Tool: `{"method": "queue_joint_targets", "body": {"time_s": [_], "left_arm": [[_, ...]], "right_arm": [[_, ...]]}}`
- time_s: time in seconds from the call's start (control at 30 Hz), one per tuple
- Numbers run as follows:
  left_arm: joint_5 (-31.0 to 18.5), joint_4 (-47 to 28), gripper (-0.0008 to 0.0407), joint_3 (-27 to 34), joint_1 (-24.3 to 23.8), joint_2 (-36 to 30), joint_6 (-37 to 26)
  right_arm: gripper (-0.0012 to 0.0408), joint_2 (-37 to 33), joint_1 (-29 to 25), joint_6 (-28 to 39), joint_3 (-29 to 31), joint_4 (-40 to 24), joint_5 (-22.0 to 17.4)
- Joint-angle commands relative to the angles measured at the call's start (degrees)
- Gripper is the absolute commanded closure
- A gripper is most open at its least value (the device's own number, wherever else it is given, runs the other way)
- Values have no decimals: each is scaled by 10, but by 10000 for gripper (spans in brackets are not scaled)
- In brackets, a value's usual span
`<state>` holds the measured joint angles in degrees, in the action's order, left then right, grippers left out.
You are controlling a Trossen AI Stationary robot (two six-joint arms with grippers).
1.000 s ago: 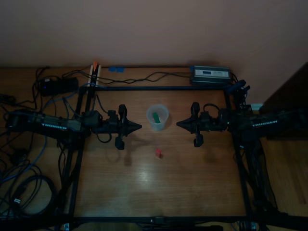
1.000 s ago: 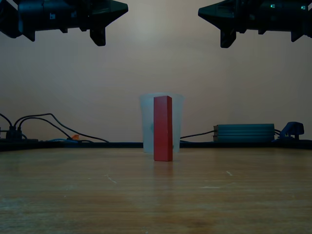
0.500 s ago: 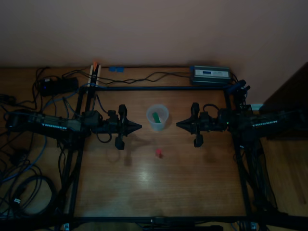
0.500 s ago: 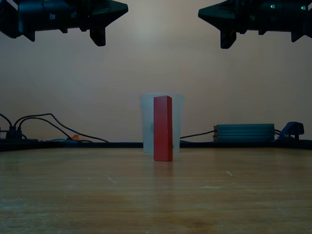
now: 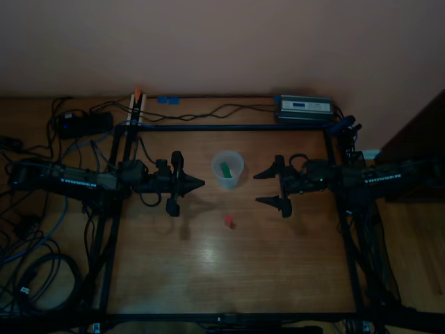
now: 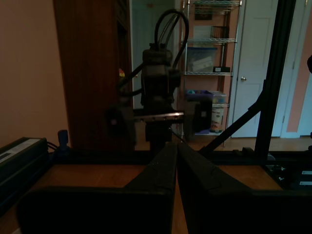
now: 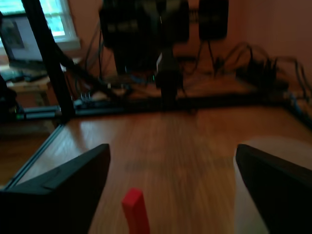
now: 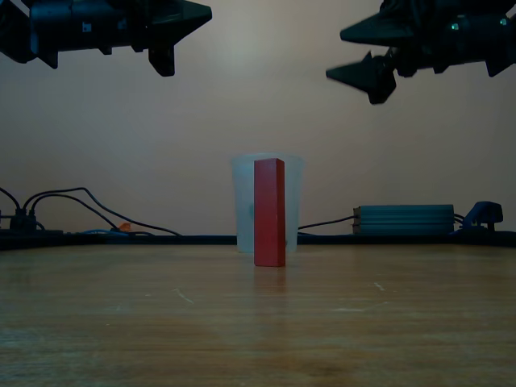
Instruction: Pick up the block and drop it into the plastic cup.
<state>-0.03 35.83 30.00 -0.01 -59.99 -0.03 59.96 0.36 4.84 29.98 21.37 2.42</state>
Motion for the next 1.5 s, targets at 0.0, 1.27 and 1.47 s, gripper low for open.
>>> {"method": "queue_joint_targets", "body": {"time_s": [0.0, 1.27, 1.47], "left_arm": [[0, 0, 399, 0, 0, 0, 0], [0, 0, 399, 0, 0, 0, 0], [0, 0, 399, 0, 0, 0, 0]], "right_arm": [[37, 8, 2, 1, 0, -9, -1], [112, 370, 54, 4, 70, 111, 0], [112, 410, 58, 19, 90, 134, 17]]}}
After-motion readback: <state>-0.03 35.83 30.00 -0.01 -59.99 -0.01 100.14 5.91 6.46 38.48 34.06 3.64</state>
